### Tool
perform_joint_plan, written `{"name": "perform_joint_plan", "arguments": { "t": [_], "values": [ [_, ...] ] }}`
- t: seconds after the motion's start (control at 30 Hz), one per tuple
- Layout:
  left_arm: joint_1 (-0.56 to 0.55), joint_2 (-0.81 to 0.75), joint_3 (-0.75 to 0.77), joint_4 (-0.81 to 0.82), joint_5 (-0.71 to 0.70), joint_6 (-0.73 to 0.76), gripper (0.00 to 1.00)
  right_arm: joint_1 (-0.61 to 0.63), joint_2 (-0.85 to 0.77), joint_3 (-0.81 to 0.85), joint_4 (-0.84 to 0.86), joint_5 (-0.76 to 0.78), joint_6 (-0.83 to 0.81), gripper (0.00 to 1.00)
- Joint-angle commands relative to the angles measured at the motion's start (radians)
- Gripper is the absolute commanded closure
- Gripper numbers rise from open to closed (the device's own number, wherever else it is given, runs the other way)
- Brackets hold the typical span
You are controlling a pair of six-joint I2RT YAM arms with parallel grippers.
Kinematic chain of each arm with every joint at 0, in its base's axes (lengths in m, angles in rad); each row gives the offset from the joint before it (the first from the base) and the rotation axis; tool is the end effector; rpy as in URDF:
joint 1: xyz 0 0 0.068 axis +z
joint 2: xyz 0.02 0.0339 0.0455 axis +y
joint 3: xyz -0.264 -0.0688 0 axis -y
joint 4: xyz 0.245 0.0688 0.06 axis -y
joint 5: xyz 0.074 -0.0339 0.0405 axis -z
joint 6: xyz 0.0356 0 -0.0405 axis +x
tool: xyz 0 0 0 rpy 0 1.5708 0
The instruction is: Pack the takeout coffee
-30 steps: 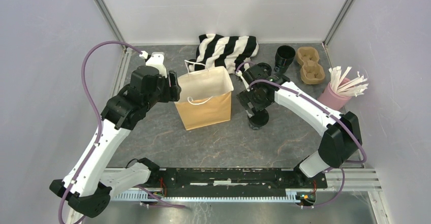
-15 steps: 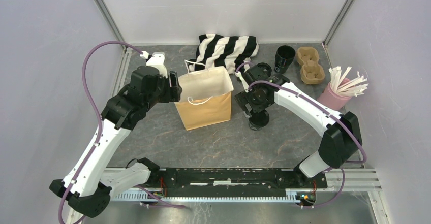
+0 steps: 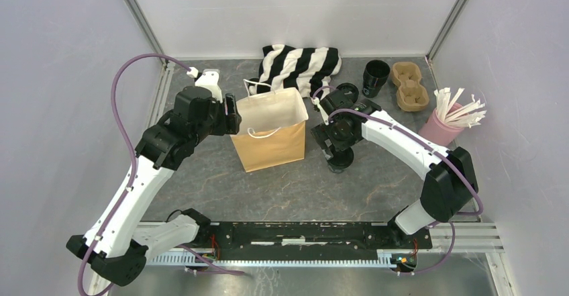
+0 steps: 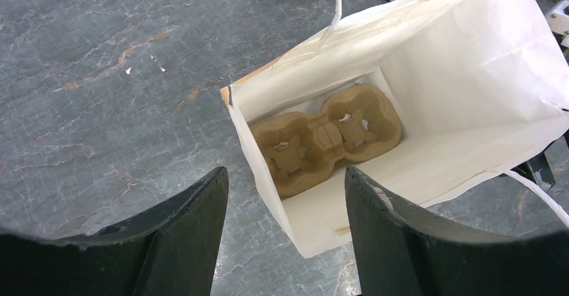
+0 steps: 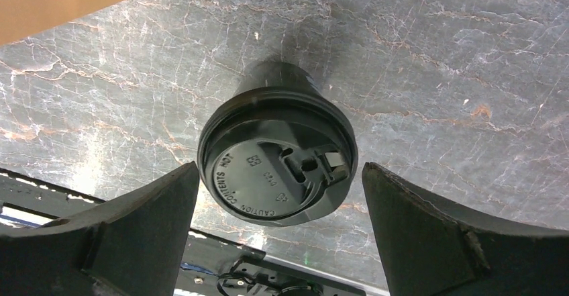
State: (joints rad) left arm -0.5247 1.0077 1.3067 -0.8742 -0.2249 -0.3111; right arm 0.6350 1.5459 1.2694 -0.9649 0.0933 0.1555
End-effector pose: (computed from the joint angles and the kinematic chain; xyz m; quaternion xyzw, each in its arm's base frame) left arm 0.1656 -0.0867 0.4071 0.0398 0.8738 -0.1025 0.4737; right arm 0.2442 0.1758 0.2647 -0.2266 0.9590 0.0206 0.1689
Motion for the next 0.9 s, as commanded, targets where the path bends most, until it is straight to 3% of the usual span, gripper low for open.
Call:
{"name": "perform_joint_plan", "arguments": {
  "t": [0.0,0.87],
  "values": [
    [0.003,0.004,0.026,0.018,0.016,-0.01,0.29,0.004,0.003,0.001,0.019,0.025,-0.003,0.02],
    [0.003,0.03,0.039,0.019,0.017,0.018,0.29,0.001,0.016,-0.022,0.026,0.009,0.0,0.03]
  ]
}}
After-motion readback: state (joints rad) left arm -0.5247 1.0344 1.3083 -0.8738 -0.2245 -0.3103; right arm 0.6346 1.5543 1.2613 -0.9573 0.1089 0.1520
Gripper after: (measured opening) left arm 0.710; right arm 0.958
